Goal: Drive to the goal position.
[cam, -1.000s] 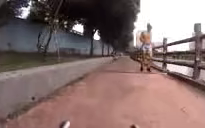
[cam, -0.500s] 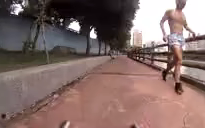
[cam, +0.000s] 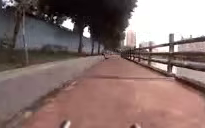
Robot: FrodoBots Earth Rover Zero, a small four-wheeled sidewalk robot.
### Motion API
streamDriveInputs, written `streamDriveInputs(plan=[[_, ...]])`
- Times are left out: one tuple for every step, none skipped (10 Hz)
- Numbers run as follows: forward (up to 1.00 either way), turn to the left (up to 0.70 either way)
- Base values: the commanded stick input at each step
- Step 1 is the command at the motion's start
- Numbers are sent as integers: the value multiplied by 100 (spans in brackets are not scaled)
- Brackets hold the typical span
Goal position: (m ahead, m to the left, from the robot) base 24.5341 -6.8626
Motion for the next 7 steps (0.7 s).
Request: streamDriveInputs(plan=[[100,-29],[100,-40],[100,-40],[100,-39],[100,-25],[100,-9],[100,0]])
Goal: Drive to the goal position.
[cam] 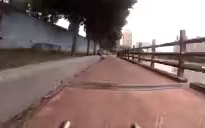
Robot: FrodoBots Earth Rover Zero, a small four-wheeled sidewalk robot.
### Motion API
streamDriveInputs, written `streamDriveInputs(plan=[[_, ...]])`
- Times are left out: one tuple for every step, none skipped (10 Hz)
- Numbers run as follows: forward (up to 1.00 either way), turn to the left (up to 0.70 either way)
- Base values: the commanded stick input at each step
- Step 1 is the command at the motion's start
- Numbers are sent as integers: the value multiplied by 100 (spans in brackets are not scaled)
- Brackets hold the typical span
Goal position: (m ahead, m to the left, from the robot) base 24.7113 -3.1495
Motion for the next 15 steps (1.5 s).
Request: streamDriveInputs(plan=[[100,0],[100,0],[100,0],[100,0],[100,0],[100,0],[100,0],[100,0],[100,0],[100,0],[100,0],[100,0],[100,0],[100,0],[100,0]])
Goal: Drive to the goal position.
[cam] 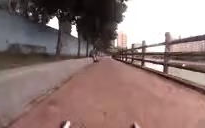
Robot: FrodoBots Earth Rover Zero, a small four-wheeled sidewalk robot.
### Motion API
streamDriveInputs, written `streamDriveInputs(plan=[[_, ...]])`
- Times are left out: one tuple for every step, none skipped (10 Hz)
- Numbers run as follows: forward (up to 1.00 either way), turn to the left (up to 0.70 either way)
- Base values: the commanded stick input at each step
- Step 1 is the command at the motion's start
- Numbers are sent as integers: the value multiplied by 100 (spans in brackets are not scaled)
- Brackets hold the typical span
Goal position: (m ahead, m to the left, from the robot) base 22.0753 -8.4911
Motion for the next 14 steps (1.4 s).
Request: streamDriveInputs(plan=[[100,0],[100,0],[100,0],[100,0],[100,0],[100,0],[100,0],[100,-13],[100,-36],[100,-40],[100,-40],[100,-37],[100,-32],[100,-26]])
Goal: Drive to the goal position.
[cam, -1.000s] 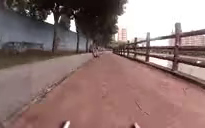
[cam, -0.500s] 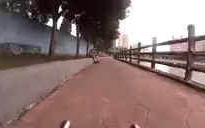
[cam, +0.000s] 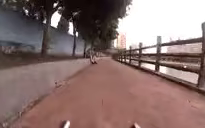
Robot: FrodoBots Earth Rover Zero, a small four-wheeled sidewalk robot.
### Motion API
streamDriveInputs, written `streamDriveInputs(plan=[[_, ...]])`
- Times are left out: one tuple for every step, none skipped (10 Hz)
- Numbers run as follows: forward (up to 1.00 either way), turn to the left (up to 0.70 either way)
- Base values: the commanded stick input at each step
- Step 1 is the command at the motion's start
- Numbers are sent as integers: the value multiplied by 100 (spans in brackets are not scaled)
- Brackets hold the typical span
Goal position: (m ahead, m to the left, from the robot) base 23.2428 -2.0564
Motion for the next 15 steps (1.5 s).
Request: streamDriveInputs(plan=[[100,0],[100,0],[100,0],[100,0],[100,0],[100,0],[100,0],[100,0],[100,0],[100,0],[100,0],[100,0],[100,0],[100,0],[100,0]])
